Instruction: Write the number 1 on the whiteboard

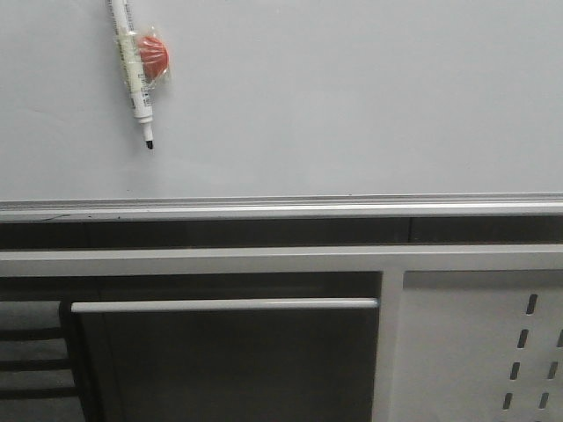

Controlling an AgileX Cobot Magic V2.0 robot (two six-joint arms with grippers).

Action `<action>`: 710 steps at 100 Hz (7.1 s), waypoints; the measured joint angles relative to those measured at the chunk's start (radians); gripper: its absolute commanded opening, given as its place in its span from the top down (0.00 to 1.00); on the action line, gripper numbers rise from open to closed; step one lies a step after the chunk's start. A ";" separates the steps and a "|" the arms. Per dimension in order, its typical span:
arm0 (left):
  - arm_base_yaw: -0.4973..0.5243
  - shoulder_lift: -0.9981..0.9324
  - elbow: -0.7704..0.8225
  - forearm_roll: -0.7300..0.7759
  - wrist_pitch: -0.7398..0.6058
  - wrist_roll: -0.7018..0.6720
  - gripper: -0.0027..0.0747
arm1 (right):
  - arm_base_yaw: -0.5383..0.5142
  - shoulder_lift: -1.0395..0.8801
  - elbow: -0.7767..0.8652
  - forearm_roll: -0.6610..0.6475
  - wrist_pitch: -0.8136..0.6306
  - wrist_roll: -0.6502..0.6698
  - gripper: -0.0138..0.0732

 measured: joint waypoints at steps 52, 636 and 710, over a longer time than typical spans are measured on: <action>0.000 0.000 0.000 0.000 0.000 0.000 0.99 | 0.000 0.000 0.000 0.000 0.000 0.000 0.92; -0.783 1.338 -0.804 -1.047 0.378 1.327 0.99 | 0.228 1.051 -0.952 0.853 0.907 -0.666 0.46; -0.783 1.346 -0.804 -1.032 0.369 1.325 0.99 | 0.401 1.271 -1.128 0.724 0.944 -0.648 0.54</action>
